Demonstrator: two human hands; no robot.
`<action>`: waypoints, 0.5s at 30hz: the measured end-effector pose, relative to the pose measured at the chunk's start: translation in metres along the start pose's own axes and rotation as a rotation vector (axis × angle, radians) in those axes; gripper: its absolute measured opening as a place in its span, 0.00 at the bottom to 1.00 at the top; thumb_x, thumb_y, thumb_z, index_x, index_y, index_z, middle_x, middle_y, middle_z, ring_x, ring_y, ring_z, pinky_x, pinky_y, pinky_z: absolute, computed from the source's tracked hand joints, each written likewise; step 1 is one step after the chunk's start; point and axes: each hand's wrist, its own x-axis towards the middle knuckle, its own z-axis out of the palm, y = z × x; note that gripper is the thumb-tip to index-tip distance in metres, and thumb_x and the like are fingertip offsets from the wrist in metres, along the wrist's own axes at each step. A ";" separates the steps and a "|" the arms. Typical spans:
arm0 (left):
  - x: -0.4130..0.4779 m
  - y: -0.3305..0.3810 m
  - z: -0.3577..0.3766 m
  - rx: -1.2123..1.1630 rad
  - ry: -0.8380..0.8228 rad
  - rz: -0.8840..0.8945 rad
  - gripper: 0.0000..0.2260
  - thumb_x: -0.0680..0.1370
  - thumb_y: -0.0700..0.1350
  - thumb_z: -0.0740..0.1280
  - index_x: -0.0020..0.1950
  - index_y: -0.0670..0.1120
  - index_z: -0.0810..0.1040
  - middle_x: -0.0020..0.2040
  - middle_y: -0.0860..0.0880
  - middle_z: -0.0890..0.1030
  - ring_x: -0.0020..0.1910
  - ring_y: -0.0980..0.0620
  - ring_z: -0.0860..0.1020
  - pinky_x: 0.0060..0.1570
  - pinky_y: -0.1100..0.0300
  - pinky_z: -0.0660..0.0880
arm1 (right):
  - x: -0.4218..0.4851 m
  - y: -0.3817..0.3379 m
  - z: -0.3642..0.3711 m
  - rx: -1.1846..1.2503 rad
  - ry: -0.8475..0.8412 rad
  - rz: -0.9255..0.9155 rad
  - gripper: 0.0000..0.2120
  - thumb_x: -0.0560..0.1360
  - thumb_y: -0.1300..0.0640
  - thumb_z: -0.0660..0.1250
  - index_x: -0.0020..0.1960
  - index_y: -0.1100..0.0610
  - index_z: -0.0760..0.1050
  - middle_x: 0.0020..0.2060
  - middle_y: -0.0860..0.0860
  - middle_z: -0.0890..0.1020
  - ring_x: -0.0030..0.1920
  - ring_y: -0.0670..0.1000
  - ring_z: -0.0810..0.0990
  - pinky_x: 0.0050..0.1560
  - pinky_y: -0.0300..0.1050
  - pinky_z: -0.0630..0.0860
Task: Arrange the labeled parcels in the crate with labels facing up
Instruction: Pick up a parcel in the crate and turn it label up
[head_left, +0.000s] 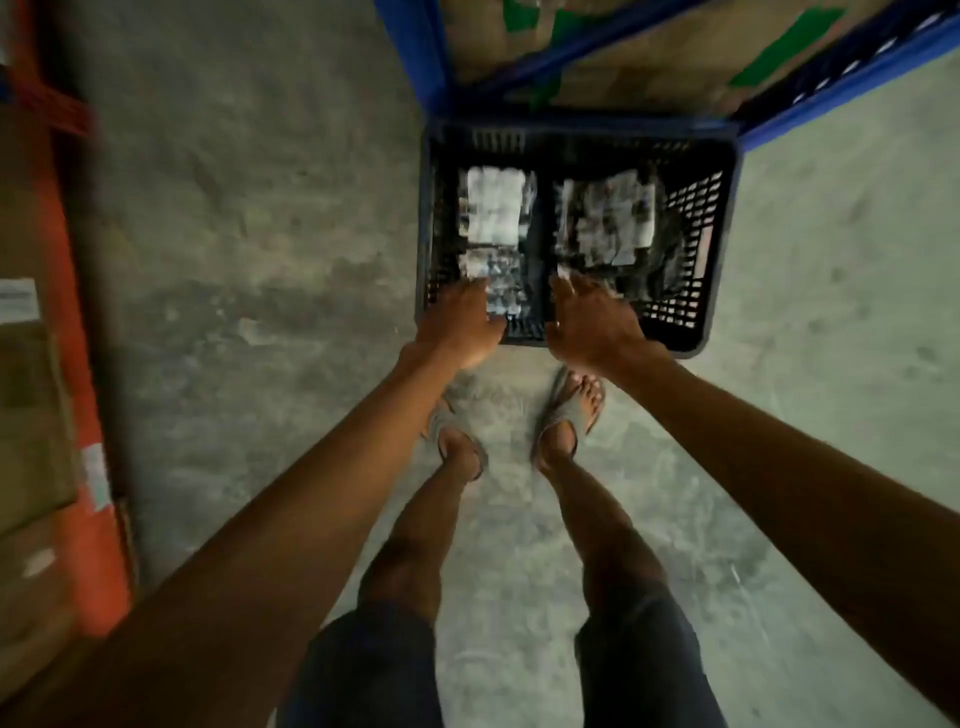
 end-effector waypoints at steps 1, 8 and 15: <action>0.024 -0.004 0.014 0.005 -0.008 -0.009 0.28 0.79 0.51 0.61 0.77 0.43 0.63 0.75 0.40 0.68 0.72 0.40 0.68 0.68 0.48 0.69 | 0.024 0.004 0.015 -0.003 -0.018 -0.001 0.32 0.77 0.50 0.61 0.78 0.58 0.57 0.76 0.59 0.62 0.73 0.63 0.66 0.69 0.60 0.69; 0.196 -0.041 0.090 -0.057 0.101 -0.115 0.24 0.78 0.49 0.63 0.73 0.43 0.69 0.70 0.41 0.73 0.66 0.41 0.75 0.59 0.51 0.76 | 0.204 0.040 0.107 0.047 0.070 0.028 0.23 0.78 0.55 0.60 0.72 0.60 0.66 0.60 0.63 0.79 0.56 0.63 0.81 0.45 0.50 0.77; 0.308 -0.068 0.108 -0.135 0.312 -0.174 0.19 0.78 0.50 0.62 0.64 0.38 0.75 0.62 0.41 0.79 0.55 0.43 0.80 0.45 0.54 0.76 | 0.330 0.054 0.137 0.174 0.247 0.051 0.30 0.76 0.51 0.63 0.75 0.60 0.61 0.66 0.63 0.75 0.62 0.65 0.77 0.54 0.55 0.77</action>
